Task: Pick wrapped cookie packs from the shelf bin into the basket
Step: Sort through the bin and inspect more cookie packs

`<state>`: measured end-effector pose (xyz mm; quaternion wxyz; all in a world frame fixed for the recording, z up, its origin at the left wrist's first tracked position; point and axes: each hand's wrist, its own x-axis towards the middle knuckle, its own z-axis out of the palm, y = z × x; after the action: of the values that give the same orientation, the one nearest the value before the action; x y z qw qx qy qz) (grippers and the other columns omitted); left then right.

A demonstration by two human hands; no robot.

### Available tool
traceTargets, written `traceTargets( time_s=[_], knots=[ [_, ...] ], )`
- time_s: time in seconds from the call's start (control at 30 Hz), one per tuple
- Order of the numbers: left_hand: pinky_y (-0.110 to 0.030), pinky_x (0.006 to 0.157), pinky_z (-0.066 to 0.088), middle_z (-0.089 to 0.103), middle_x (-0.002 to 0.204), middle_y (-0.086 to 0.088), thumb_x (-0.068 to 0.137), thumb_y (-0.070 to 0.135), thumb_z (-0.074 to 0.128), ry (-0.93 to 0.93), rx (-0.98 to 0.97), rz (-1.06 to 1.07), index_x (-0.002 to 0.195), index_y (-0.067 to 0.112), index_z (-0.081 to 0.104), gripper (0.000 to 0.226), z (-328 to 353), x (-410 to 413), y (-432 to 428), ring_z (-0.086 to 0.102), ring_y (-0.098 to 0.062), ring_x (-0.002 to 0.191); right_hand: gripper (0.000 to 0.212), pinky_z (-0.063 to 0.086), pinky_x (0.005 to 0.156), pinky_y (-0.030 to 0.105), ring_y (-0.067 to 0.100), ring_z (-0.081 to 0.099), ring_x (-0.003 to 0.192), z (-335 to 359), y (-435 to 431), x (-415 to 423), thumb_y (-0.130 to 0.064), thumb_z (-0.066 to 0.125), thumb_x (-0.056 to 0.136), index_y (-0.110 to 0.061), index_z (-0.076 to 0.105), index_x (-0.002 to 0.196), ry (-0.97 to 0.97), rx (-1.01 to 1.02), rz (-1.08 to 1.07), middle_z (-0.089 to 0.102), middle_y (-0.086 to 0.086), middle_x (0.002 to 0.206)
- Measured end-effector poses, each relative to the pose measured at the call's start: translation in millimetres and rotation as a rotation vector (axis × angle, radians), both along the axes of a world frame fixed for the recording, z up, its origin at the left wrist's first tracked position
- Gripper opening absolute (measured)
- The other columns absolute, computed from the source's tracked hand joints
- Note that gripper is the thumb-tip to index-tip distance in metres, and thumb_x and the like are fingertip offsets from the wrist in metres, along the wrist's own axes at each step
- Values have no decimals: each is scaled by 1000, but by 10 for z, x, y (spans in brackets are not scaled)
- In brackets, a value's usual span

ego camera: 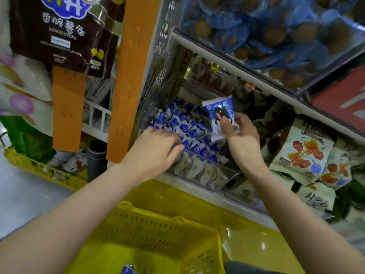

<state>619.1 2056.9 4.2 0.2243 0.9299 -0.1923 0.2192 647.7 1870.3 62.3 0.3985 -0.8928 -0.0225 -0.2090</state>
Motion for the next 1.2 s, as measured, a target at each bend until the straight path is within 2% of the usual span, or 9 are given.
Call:
traceTargets(
  time_s=[0.17, 0.23, 0.3, 0.4, 0.53, 0.7, 0.87, 1.0, 1.2],
  knots=[
    [-33, 75, 42, 70, 84, 0, 96, 39, 39, -85, 109, -56, 90, 17, 68, 37, -64, 80, 73, 62, -19, 79, 30, 33, 64, 27, 35, 58, 97, 54, 12, 887, -32, 43, 97, -4, 56, 96, 241, -365, -180, 56, 16, 89],
    [-30, 69, 45, 70, 78, 1, 94, 37, 35, -145, 113, -72, 84, 17, 69, 41, -91, 108, 89, 63, -19, 71, 29, 38, 69, 31, 36, 56, 105, 26, -39, 1149, -25, 44, 97, -1, 57, 105, 250, -423, -209, 58, 21, 103],
    [-30, 68, 46, 69, 77, 1, 92, 36, 32, -172, 107, -104, 84, 17, 69, 43, -121, 137, 110, 63, -19, 70, 36, 45, 87, 38, 36, 52, 114, 4, -89, 1342, -22, 51, 94, 1, 53, 121, 232, -374, -270, 56, 20, 123],
    [-29, 65, 47, 69, 75, 2, 92, 33, 32, -212, 84, -134, 84, 17, 69, 41, -151, 174, 144, 63, -18, 68, 47, 39, 102, 43, 36, 46, 123, -51, -106, 1496, -22, 56, 92, 0, 45, 132, 273, -429, -320, 47, 20, 136],
    [-27, 64, 47, 68, 73, 3, 91, 32, 34, -249, 67, -158, 81, 19, 69, 39, -168, 195, 166, 62, -16, 66, 42, 41, 92, 35, 34, 50, 117, -156, -108, 1567, -22, 59, 90, 0, 48, 125, 285, -393, -311, 52, 21, 128],
    [-25, 64, 45, 68, 73, 4, 92, 32, 36, -268, 47, -158, 81, 19, 69, 37, -190, 203, 159, 62, -15, 66, 37, 43, 99, 43, 32, 52, 116, -268, -83, 1610, -11, 56, 91, -2, 49, 126, 298, -132, -223, 52, 16, 131],
    [-25, 64, 44, 68, 72, 5, 92, 31, 36, -298, 29, -165, 82, 20, 68, 36, -197, 203, 155, 61, -13, 64, 38, 45, 96, 37, 29, 52, 116, -334, -52, 1642, -15, 55, 91, -7, 47, 128, 299, -78, -222, 51, 12, 133],
    [-24, 63, 45, 67, 71, 6, 92, 32, 36, -299, 5, -175, 81, 20, 68, 36, -199, 214, 151, 61, -12, 63, 42, 36, 81, 27, 30, 47, 122, -349, -93, 1710, -5, 58, 87, -7, 47, 128, 339, -183, -242, 48, 12, 134],
    [-24, 64, 44, 67, 72, 7, 93, 33, 35, -281, -8, -192, 82, 22, 68, 37, -210, 206, 145, 61, -11, 64, 25, 43, 90, 38, 30, 55, 106, -335, -55, 1690, -14, 53, 92, -8, 55, 116, 286, -446, -320, 57, 15, 116]
  ],
)
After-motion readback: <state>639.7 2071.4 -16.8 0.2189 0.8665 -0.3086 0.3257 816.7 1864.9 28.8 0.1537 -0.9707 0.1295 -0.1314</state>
